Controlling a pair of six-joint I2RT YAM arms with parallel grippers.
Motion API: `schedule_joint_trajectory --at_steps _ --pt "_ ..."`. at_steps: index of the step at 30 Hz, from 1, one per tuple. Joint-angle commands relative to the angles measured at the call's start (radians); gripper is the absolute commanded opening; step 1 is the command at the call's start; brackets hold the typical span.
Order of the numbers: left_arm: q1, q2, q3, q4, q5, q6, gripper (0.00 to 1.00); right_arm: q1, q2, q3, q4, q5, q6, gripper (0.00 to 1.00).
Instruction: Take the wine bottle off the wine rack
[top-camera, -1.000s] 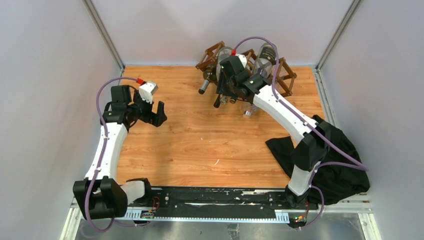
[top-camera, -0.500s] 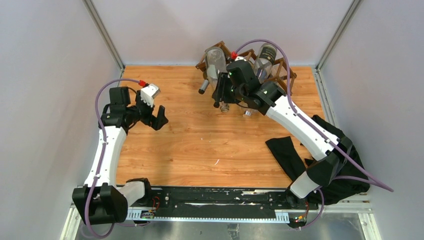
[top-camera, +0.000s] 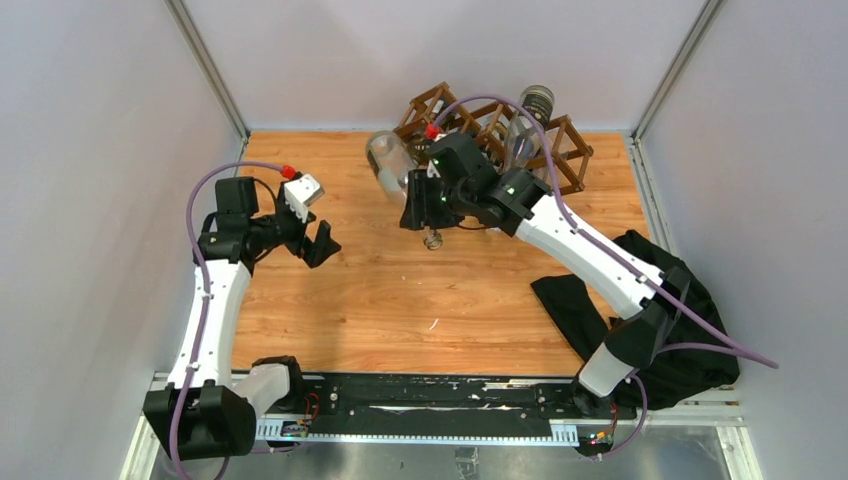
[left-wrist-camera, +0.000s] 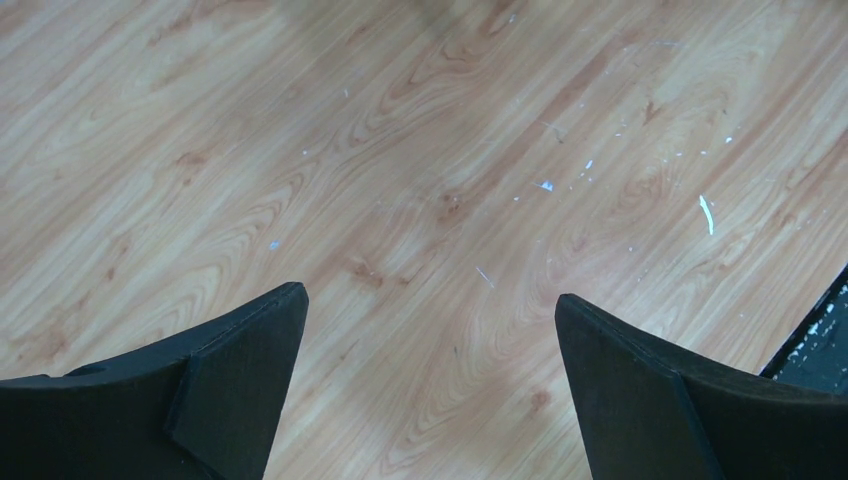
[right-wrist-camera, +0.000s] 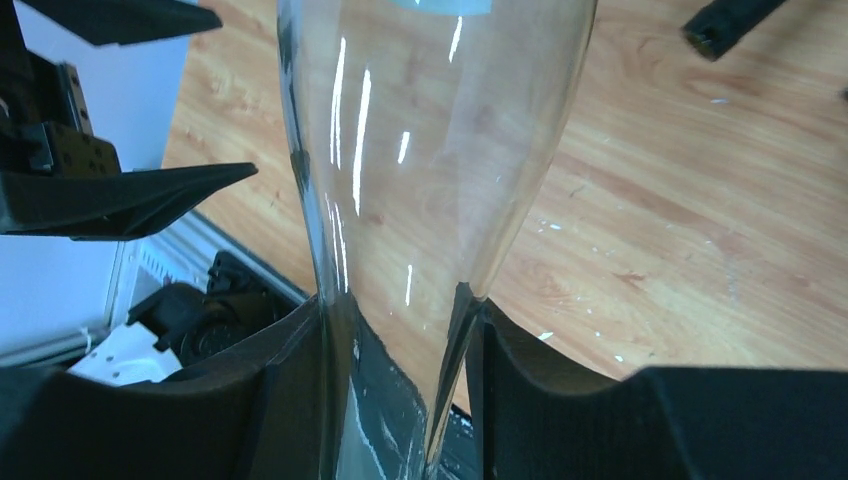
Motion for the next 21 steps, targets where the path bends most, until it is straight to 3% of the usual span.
schedule_joint_trajectory --at_steps 1,8,21 --pt "0.004 -0.04 0.003 -0.037 0.096 0.087 1.0 0.031 0.029 0.116 0.103 -0.113 -0.058 0.0" --pt "-0.001 -0.145 -0.024 -0.058 0.171 0.295 1.0 0.036 0.16 0.208 -0.008 -0.234 -0.079 0.0" --pt "-0.09 -0.234 -0.123 -0.089 0.057 0.651 1.0 0.071 0.308 0.3 -0.135 -0.424 -0.178 0.0"
